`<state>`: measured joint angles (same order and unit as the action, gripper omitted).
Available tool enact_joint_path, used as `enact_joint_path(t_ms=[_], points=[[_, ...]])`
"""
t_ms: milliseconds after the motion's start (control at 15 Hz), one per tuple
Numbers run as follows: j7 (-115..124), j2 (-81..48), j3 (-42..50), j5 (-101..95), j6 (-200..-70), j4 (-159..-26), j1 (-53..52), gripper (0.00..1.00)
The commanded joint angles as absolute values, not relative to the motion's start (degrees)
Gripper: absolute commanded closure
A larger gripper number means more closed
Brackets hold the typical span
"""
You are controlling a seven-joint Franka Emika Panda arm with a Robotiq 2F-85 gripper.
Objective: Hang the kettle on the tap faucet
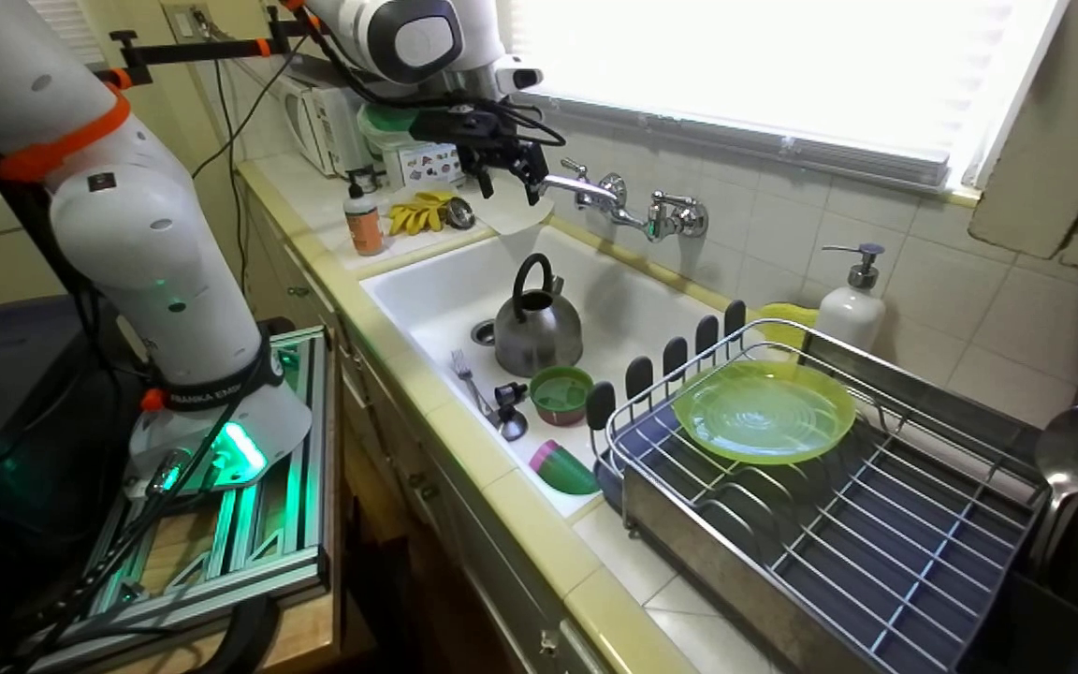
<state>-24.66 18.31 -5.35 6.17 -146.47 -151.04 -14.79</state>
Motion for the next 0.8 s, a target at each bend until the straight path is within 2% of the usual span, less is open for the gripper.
enact_joint_path(t_ms=[0, 133, 733], points=[[-24.4, 18.3, -4.8, 5.8, -146.3, -150.6, -15.3, 0.0], [-24.4, 18.3, -4.8, 5.8, -146.2, -150.2, -15.3, 0.0], [-40.5, 10.9, 0.6, 26.5, -169.7, -156.0, -27.0, 0.0]])
